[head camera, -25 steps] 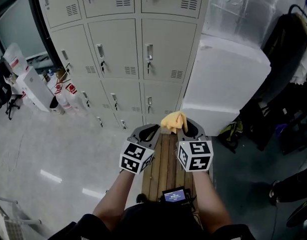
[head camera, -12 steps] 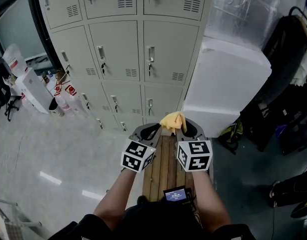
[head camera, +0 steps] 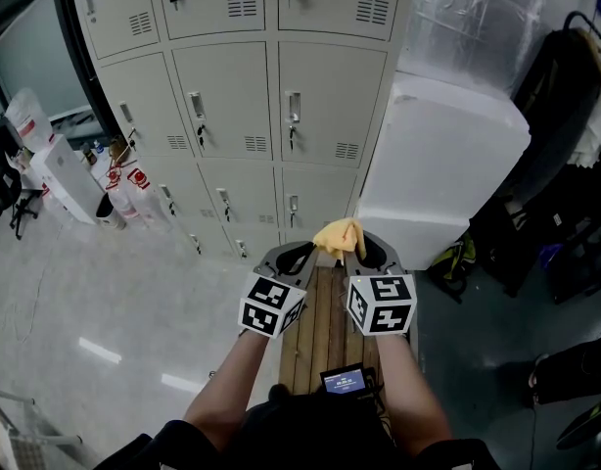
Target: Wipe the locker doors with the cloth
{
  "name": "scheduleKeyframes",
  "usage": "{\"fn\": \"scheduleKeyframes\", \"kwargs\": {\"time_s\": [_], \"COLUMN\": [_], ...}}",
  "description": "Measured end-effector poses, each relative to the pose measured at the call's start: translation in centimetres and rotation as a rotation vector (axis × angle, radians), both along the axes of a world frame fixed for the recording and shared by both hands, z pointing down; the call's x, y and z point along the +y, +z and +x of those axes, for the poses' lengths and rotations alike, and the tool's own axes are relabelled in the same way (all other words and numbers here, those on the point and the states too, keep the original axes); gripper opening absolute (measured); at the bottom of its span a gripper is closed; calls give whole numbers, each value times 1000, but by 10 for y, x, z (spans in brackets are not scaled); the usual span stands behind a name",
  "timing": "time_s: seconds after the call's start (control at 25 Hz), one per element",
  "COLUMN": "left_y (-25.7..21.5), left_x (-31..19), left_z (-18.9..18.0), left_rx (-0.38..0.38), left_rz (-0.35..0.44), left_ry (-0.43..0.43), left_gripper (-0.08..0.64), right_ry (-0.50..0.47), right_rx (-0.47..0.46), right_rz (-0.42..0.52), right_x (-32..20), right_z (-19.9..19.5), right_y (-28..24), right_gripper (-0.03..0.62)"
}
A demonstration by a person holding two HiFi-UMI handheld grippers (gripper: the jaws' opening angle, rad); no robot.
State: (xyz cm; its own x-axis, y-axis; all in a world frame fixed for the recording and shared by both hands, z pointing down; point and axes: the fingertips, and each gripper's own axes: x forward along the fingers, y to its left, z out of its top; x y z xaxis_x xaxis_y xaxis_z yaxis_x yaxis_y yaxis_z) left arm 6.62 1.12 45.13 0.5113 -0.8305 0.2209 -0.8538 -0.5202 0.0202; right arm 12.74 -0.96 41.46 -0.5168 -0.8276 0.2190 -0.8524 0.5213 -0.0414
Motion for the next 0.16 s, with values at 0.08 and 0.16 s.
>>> {"fn": "scheduleKeyframes", "kwargs": {"time_s": [0.08,0.16], "left_y": [-1,-2], "left_x": [1,3], "left_z": [2,4], "left_rx": [-3,-6], "left_rz": [4,8], "left_ry": [2,4], "left_gripper": [32,32], "right_ry": [4,8], "right_rx": [-4,-7], "right_rz": [-1,-1], "right_x": [1,3], "right_z": [2,4], "right_y": [0,0], "right_gripper": [71,71]}}
